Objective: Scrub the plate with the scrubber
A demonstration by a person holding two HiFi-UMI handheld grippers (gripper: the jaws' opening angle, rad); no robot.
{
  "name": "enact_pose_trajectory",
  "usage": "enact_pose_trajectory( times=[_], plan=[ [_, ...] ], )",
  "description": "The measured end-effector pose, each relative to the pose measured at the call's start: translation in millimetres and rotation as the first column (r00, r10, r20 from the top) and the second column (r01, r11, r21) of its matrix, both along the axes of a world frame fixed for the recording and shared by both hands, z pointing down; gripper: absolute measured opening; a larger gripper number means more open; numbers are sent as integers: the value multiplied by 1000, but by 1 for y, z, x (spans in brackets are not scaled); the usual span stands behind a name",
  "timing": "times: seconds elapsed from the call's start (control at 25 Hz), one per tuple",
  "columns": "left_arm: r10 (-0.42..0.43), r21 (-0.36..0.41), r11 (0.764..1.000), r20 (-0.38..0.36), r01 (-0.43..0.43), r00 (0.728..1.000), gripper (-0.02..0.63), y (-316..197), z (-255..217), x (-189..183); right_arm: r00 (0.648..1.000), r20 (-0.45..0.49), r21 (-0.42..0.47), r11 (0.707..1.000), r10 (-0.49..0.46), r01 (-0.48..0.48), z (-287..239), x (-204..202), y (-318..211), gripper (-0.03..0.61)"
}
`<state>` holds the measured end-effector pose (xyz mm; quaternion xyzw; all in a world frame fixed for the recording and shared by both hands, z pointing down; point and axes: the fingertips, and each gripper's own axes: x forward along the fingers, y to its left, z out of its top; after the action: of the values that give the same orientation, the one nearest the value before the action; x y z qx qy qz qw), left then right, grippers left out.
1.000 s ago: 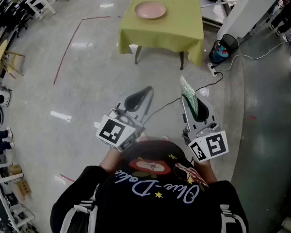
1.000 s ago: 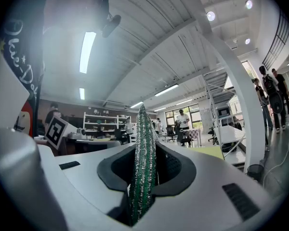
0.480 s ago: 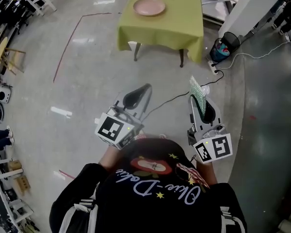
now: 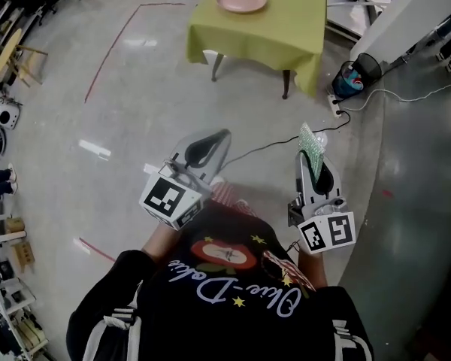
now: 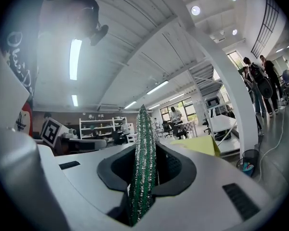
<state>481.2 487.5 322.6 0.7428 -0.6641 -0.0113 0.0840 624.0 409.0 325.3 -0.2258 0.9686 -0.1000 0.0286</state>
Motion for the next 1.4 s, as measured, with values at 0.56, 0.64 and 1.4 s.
enact_pose_trajectory(
  times=[0.56,0.64,1.4],
  plan=[
    [94,59,994,-42,-91,995,5,-64,4,-30,1000,0,73,997,5,-5,-14,-40,-23,60],
    [97,65,993,-51,-94,994,5,-81,5,-45,1000,-2,72,997,13,-13,-13,-55,-36,61],
    [119,24,993,-60,-118,991,5,-162,12,-270,1000,-26,24,1000,-6,6,-12,-297,-120,61]
  ],
)
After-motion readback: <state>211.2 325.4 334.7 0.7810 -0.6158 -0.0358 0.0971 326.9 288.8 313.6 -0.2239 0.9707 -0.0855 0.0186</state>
